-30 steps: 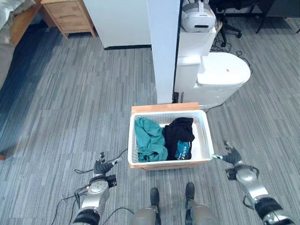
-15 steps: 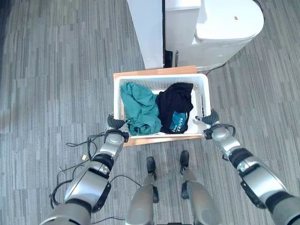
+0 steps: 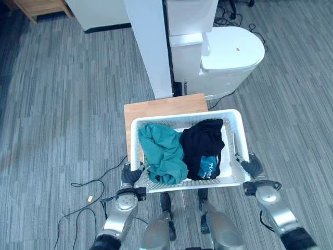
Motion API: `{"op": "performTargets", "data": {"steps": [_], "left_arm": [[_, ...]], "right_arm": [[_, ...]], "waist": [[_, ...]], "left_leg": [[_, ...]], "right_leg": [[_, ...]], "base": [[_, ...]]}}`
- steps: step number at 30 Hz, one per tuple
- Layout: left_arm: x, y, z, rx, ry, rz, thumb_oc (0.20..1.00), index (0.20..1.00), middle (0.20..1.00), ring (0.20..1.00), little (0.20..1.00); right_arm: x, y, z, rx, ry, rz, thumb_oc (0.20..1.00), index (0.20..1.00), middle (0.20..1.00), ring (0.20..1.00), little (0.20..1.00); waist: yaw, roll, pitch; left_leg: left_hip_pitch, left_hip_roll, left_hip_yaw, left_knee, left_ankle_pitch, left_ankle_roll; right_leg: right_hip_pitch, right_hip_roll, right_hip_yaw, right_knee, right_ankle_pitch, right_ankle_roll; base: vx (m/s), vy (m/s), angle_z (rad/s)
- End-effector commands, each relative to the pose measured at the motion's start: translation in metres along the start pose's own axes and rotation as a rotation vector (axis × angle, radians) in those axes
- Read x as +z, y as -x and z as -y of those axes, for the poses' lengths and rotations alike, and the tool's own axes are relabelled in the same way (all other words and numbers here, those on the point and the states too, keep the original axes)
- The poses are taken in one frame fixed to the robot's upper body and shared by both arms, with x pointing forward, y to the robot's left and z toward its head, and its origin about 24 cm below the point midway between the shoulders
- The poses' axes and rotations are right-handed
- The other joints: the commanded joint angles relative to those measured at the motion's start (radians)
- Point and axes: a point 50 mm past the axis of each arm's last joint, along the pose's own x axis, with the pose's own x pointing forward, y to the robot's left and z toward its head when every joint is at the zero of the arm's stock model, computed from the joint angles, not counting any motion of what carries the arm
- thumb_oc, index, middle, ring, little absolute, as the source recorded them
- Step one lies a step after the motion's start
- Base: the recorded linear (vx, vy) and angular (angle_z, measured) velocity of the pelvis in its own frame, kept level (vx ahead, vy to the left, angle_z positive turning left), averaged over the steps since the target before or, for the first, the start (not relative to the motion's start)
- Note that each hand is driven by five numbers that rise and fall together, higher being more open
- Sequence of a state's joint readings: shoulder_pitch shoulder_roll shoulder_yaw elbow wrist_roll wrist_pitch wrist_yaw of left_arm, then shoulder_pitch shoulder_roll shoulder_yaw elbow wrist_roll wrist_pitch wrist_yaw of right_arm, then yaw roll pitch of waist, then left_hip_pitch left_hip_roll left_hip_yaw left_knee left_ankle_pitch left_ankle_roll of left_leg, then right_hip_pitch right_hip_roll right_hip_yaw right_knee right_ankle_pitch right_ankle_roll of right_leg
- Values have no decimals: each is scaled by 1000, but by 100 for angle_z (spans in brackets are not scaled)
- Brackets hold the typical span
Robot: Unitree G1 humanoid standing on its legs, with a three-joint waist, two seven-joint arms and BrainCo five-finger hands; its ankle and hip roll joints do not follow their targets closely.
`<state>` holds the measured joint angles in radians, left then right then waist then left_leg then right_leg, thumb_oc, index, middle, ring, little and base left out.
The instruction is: Grab the laundry basket,head to the washer,open it,put in the laundry and shut it.
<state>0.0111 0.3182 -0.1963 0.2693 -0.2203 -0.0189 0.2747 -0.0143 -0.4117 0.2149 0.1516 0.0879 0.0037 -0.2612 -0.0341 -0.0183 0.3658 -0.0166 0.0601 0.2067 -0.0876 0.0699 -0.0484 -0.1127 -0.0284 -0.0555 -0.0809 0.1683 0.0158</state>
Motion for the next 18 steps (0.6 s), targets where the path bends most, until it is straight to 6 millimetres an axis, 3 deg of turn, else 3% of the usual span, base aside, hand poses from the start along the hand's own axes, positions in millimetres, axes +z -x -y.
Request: {"op": "performTargets", "data": {"steps": [1,3,4,7,10,15,17,18], "left_arm": [[22,-1,-15,-80,47,138,200,200,200,200,200],[23,6,-17,-94,54,149,200,200,200,200,200],[25,10,-16,-104,67,167,200,200,200,200,200],[26,13,-11,-136,68,177,200,200,200,200,200],[33,16,-4,-194,43,207,200,200,200,200,200],[43,15,1,-216,32,248,200,200,200,200,200],[58,11,3,-220,31,310,200,200,200,200,200],[62,9,5,-222,33,324,200,200,200,200,200]], "right_arm": [[30,3,21,6,-165,197,200,200,200,200,200],[27,9,22,8,-189,191,200,200,200,200,200],[24,13,24,3,-217,185,200,200,200,200,200],[20,19,28,-10,-241,176,200,200,200,200,200],[14,24,30,-23,-285,157,200,200,200,200,200],[18,22,25,-14,-305,171,200,200,200,200,200],[26,17,20,-10,-303,202,200,200,200,200,200],[29,16,18,-4,-302,212,200,200,200,200,200]], "waist": [[-30,-16,-132],[-41,-15,-135],[-49,-18,-133],[-69,-14,-147],[-119,-1,-165],[-137,-2,-163],[-138,3,-144],[-131,4,-146]], "left_leg": [[16,-15,-16,55,-94,0],[22,-14,-19,78,-108,2],[20,-29,-66,101,-128,5],[14,-47,-96,90,-136,12],[52,-51,-8,62,-147,32],[71,-51,89,40,-147,44],[86,-34,192,40,-164,46],[92,-23,228,46,-167,40]], "right_leg": [[52,-40,-9,46,-161,89],[55,-34,15,51,-162,86],[50,-27,47,55,-157,85],[35,-23,74,52,-143,88],[16,-15,140,64,-122,117],[-32,1,201,96,-104,136],[-84,-30,63,143,-105,144],[-89,-62,-48,157,-114,131]], "base": [[3,-35,-4],[-27,16,-23],[-52,42,-53],[-47,79,-61],[-9,186,-52],[-45,89,-102],[-73,-13,-121],[54,-68,-157]]}}
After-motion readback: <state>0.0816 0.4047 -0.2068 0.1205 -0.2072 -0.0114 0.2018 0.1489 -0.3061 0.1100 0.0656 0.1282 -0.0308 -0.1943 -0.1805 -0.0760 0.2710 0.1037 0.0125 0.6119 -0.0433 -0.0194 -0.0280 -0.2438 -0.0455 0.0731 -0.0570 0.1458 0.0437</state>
